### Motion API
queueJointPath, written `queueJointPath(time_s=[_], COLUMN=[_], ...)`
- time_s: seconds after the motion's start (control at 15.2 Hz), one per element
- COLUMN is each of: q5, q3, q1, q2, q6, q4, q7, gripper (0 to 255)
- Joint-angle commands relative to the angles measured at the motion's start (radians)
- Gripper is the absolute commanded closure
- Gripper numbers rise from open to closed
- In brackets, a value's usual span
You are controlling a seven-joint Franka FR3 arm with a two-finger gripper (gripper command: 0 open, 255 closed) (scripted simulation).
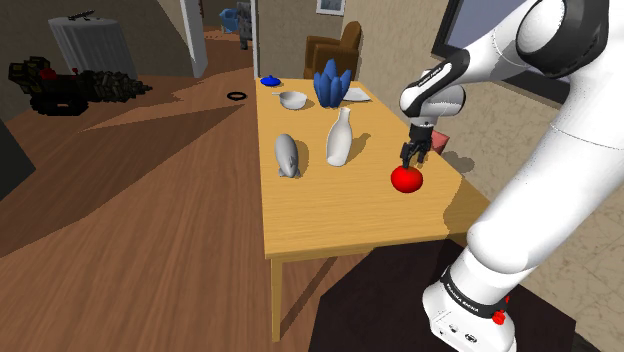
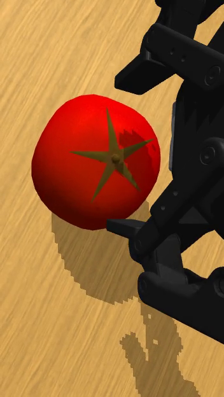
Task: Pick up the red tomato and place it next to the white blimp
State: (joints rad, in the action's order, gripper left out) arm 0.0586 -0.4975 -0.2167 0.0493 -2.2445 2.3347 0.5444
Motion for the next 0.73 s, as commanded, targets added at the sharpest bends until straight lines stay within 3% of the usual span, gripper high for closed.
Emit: queueJointPath(time_s=[0.0, 0.33, 0.4, 0.66], q5=[0.000, 0.000, 0.000, 0.000], q3=[0.000, 0.000, 0.000, 0.000], q1=[0.000, 0.000, 0.000, 0.000], q2=[0.000, 0.000, 0.000, 0.000], q6=[-0.003, -0.002, -0.002, -0.002], q4=[0.002, 0.002, 0.002, 0.002], q7=[0.000, 0.000, 0.000, 0.000], gripper=[0, 0, 255, 255])
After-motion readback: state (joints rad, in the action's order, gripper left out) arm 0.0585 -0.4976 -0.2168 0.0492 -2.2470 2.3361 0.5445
